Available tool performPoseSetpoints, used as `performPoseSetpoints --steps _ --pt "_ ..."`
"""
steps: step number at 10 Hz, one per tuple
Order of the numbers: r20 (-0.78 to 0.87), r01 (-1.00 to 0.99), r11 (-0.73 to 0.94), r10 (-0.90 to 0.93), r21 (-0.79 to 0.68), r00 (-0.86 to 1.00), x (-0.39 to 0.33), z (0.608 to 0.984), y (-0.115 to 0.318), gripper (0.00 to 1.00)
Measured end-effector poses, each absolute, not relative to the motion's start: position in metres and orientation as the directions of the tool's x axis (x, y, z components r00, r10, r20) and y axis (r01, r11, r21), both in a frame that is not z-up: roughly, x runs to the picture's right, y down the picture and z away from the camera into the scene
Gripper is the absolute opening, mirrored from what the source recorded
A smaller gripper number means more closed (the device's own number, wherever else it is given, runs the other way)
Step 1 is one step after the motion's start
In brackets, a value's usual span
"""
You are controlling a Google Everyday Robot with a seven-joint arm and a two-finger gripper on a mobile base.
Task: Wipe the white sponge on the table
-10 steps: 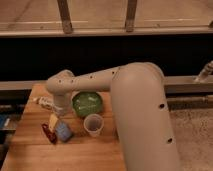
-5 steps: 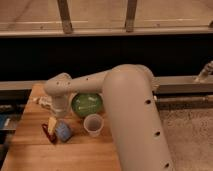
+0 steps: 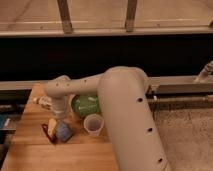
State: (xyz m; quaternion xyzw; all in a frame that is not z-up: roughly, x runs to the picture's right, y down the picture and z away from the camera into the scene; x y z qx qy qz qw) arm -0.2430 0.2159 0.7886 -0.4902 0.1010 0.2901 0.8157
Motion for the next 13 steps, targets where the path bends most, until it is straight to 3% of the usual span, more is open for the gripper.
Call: performPoseSetpoints --steps 11,13 --pt "-0.482 -0.589 0.304 0.36 -0.749 0.799 -0.237 0.806 0.232 0.8" --pt "-0.482 -0.589 0.304 0.359 -0.749 0.799 -0.237 0.806 0.232 0.7"
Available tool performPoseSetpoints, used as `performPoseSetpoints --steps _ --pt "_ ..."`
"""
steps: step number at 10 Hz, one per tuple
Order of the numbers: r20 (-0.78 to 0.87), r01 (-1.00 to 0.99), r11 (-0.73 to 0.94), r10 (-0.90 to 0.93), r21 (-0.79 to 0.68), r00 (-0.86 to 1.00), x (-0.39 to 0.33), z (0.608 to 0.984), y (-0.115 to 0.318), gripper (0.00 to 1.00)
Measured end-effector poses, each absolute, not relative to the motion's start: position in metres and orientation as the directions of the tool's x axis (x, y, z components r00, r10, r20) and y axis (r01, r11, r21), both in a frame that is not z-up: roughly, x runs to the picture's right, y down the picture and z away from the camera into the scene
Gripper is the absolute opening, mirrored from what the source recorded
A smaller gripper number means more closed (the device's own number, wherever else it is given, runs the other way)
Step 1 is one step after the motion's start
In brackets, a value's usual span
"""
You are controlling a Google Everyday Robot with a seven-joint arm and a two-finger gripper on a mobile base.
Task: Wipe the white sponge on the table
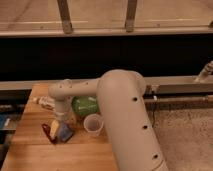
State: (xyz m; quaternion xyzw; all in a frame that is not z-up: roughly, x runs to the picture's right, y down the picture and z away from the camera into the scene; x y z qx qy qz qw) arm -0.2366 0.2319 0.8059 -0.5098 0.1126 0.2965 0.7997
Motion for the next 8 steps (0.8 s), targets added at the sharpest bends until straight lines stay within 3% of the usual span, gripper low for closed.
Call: performPoseSetpoints --steps 6,8 --pt "-0.486 -0.586 0.298 0.347 -0.754 0.802 -0.236 0.809 0.236 0.1" --pt "-0.478 -0.568 0.289 0.329 -0.77 0.815 -0.247 0.806 0.249 0.0"
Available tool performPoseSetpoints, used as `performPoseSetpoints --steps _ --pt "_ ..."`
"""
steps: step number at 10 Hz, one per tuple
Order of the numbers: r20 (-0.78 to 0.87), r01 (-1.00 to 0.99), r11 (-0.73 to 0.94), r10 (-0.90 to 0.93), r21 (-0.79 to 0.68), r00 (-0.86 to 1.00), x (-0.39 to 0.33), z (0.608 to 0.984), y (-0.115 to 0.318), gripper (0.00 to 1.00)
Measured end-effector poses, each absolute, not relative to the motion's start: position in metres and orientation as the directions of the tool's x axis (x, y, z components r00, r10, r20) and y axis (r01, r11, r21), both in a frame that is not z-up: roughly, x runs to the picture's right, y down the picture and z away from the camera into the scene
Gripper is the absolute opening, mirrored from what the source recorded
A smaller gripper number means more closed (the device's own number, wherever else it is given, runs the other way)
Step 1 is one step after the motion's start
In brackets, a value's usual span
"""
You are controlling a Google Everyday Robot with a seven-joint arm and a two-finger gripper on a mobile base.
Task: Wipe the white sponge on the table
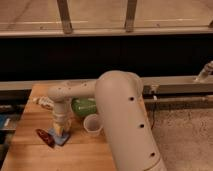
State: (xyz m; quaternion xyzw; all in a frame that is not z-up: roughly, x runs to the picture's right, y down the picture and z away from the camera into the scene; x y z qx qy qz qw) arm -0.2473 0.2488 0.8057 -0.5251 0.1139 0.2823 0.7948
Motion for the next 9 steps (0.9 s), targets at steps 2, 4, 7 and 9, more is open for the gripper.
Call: performPoseSetpoints --steps 2,4,7,9 --pt "-0.476 -0.569 0.293 0.333 -0.768 0.814 -0.245 0.807 0.247 0.0" --pt "-0.464 -0.561 0.301 0.338 -0.771 0.819 -0.247 0.802 0.245 0.0" --pt "-0.467 -0.582 0.324 0.369 -0.746 0.804 -0.235 0.79 0.226 0.0" --pt "-0.469 -0.596 0.327 0.39 -0.733 0.792 -0.228 0.787 0.218 0.0"
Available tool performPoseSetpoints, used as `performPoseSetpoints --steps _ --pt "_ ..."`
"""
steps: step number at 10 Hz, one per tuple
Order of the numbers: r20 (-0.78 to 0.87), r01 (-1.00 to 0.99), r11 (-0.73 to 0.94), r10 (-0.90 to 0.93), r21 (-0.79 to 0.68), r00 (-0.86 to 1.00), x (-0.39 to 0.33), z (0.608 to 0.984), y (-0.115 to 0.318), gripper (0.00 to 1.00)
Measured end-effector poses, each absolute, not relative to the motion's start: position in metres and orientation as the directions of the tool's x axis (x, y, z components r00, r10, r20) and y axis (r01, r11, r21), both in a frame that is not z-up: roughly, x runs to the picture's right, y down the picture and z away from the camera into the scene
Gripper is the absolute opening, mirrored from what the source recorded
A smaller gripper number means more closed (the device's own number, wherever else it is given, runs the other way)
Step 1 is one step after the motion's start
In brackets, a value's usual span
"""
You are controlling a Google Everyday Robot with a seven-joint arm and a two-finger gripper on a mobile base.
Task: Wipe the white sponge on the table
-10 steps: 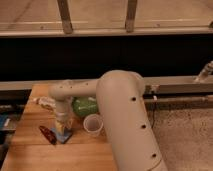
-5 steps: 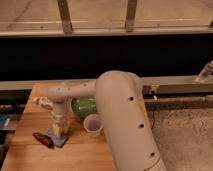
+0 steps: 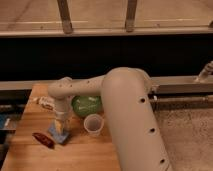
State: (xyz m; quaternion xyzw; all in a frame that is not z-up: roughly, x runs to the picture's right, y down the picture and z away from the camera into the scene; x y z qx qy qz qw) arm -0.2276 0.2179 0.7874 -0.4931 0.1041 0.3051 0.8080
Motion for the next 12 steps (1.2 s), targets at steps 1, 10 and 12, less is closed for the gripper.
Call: performPoseSetpoints --steps 1,10,12 --pt "-0.475 -0.602 0.325 0.393 -0.729 0.787 -0.224 0.789 0.218 0.0" --pt "-0.553 -0.693 0.283 0.438 -0.663 0.709 -0.177 0.804 0.207 0.0" --pt "-0.554 -0.691 0.289 0.431 -0.663 0.712 -0.183 0.815 0.198 0.0"
